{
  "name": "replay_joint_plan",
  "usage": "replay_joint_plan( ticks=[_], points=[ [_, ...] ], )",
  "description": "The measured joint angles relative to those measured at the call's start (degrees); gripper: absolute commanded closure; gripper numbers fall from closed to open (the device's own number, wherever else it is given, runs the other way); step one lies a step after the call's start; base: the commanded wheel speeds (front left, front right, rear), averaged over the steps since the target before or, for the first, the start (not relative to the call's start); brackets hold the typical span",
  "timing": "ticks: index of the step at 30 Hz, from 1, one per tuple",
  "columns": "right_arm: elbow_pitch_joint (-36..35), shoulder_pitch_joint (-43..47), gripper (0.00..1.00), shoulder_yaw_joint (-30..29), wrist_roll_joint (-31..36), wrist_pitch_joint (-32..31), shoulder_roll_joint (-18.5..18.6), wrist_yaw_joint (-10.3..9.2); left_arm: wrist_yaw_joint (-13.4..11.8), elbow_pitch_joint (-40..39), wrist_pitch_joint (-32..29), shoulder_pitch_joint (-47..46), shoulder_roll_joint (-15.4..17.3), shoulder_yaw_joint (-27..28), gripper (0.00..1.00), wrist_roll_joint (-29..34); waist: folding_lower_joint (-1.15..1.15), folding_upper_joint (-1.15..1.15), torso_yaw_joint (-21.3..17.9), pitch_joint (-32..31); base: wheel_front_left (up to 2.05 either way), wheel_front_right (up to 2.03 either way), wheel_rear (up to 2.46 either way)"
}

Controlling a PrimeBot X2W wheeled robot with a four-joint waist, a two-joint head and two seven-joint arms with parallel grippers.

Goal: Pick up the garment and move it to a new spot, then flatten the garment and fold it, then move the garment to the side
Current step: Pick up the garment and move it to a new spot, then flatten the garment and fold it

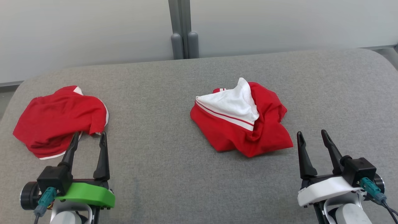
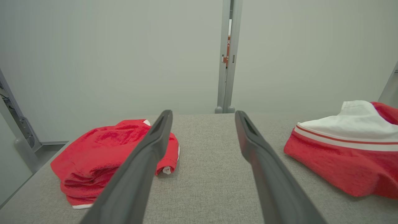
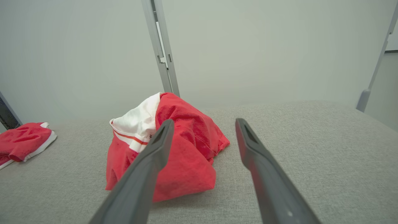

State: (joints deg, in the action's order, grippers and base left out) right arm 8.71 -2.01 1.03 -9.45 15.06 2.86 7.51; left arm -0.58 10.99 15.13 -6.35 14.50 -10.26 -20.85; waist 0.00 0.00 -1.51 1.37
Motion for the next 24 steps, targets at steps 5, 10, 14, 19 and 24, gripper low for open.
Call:
replay_joint_plan(
  ticks=[5, 10, 14, 19, 24],
  points=[
    [-0.2, 0.3, 0.00, 0.9, 0.0, 0.0, 0.2, 0.00, 0.1, -0.2, 0.0, 2.5, -1.7, 1.3, 0.00, 0.5, 0.00, 0.00, 1.0, -0.2, 0.00, 0.00, 0.00],
    [-0.4, 0.6, 0.00, 1.7, 0.0, -0.1, 0.6, 0.00, 0.9, 0.2, 0.0, 3.7, -2.8, 2.6, 0.00, 1.2, 0.00, 0.00, 1.7, -0.1, 0.00, 0.00, 0.00],
    [-0.3, 0.7, 0.00, 2.1, 0.0, -0.3, 0.8, 0.00, 1.6, 0.6, 0.0, 3.8, -3.3, 3.6, 0.00, 2.2, 0.00, 0.00, 2.0, 0.1, 0.00, 0.00, 0.00],
    [-0.1, 0.8, 0.00, 2.7, -0.1, -0.4, 0.7, 0.00, 2.4, 1.1, 0.0, 3.8, -4.1, 4.6, 0.00, 2.9, 0.00, 0.00, 2.1, 0.2, 0.00, 0.00, 0.00],
    [0.1, 0.8, 0.00, 3.0, -0.1, -0.4, 0.7, 0.00, 3.1, 1.7, 0.0, 3.8, -4.8, 5.4, 0.00, 3.7, 0.00, 0.00, 2.0, 0.2, 0.00, 0.00, 0.00]
  ],
)
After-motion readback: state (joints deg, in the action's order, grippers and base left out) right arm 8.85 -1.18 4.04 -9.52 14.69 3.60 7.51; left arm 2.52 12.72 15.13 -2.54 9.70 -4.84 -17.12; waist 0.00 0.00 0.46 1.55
